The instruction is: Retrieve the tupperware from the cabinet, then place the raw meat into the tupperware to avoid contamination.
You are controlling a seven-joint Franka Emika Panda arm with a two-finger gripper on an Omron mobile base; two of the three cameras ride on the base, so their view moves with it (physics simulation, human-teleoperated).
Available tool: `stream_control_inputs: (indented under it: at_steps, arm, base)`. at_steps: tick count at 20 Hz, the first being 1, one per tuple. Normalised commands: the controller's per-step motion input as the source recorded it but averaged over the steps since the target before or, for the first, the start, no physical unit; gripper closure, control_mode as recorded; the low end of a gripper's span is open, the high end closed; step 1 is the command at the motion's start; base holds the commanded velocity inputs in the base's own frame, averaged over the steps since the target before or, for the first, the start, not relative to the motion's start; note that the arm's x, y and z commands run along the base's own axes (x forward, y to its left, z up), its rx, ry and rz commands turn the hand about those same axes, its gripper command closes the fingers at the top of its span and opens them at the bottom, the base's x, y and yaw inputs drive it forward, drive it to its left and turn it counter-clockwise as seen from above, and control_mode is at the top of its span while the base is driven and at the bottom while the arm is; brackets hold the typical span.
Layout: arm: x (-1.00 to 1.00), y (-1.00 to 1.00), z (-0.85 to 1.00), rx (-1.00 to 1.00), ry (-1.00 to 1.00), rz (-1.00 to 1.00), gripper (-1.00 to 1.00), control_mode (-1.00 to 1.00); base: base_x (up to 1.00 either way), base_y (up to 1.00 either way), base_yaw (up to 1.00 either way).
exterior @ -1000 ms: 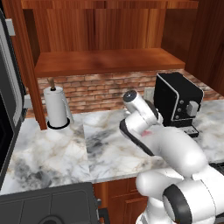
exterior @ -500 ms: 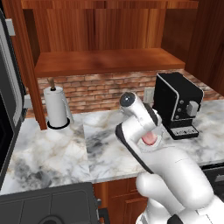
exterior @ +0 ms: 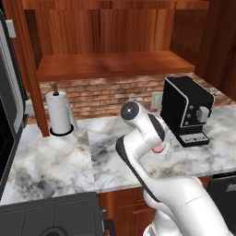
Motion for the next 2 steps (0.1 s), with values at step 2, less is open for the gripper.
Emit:
stream_control_inputs:
  at_steps: [2]
  arm:
    - [-0.33, 0.31, 0.27, 0.0, -0.07, 0.0, -1.0, -1.0]
  base:
    - [0.0, 0.0, 0.0]
